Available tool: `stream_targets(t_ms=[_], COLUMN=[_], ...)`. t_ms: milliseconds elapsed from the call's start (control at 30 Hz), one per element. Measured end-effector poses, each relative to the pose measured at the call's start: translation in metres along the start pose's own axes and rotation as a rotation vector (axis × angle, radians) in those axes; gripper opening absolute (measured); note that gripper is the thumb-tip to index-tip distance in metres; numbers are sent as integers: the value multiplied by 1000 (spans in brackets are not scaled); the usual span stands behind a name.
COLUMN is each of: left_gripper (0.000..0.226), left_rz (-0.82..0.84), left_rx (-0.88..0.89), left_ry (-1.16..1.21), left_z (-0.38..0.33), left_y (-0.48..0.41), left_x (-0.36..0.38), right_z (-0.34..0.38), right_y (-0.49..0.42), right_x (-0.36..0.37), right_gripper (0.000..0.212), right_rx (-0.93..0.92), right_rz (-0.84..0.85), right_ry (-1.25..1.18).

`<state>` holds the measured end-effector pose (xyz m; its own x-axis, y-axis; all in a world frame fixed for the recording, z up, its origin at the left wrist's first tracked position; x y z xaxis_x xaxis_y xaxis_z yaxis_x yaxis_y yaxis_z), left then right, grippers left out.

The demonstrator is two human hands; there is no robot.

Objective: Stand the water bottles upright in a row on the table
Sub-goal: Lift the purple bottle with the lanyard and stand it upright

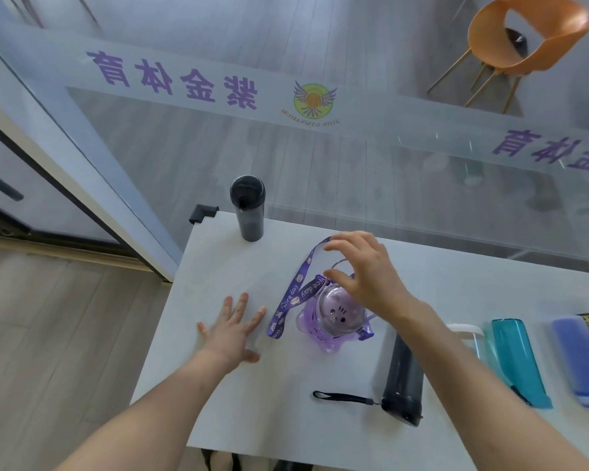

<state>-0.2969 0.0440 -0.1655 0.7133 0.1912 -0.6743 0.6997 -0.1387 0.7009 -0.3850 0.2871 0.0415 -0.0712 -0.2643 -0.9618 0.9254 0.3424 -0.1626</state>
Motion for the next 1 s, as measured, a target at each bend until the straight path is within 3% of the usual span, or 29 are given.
stream_targets(t_ms=[100, 200, 267, 567, 667, 733, 800, 1000], left_gripper=[106, 106, 106, 105, 105, 105, 106, 110], left_rz=[6, 3, -2, -25, -31, -35, -45, -75], left_rx=[-3, -4, 0, 15, 13, 14, 16, -11], left_ry=[1, 3, 4, 6, 10, 8, -4, -33], left_z=[0, 0, 0, -2, -1, -1, -2, -4], left_y=[1, 2, 2, 5, 5, 6, 6, 4], left_x=[0, 0, -1, -2, -2, -2, -3, -16], right_z=[5, 2, 2, -2, -2, 2, 6, 4], right_y=[41, 63, 66, 56, 64, 76, 87, 67], right_x=[-11, 13, 30, 43, 34, 25, 25, 35], right_gripper=[73, 114, 127, 99, 115, 113, 108, 101], right_rx=[116, 244, 246, 69, 94, 125, 134, 161], right_rz=[-86, 169, 322, 440, 345, 213, 132, 116], right_ry=[130, 185, 189, -28, 116, 163, 115, -81])
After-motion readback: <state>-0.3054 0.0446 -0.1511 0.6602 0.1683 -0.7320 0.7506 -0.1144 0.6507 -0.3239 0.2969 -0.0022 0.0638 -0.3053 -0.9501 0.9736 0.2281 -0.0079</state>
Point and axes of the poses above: each hand's wrist, its own y-axis away from the middle knuckle, its own x-axis out of the palm, z = x × y, the point moved 9 cm from there along -y, towards the middle knuckle, and after that the axes turned 11 degrees about y, right-handed, at the moved point
